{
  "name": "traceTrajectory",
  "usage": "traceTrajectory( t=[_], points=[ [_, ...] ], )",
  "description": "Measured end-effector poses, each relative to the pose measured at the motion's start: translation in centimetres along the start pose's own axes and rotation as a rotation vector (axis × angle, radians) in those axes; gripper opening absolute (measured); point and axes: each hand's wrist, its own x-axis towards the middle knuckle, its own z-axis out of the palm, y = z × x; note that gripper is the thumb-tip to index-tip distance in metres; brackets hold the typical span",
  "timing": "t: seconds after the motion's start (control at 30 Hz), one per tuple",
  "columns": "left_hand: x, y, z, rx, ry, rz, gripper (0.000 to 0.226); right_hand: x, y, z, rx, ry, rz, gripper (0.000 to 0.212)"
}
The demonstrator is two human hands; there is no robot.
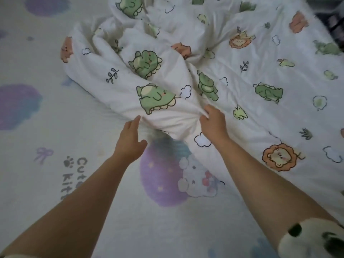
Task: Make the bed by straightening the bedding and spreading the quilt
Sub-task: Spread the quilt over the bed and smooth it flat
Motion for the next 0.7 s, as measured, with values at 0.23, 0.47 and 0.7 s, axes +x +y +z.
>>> traceTrajectory(
  t=[0.23, 0.47, 0.7],
  points=[
    [6.5, 2.9, -1.2, 0.224, -0.004, 0.223, 0.090, 8.7, 3.8, -7.7, -0.113, 0.280, 0.147, 0.022],
    [12.8, 7.6, 0.8, 0.435, -0.158, 0.337, 0.104, 7.0, 1.9, -4.9, -0.475, 0.337, -0.401, 0.066],
    [14.3, 9.0, 1.3, 0.553, -0.034, 0.335, 0.111, 5.7, 1.4, 1.6, -0.717, 0.018, -0.281, 0.103]
  ],
)
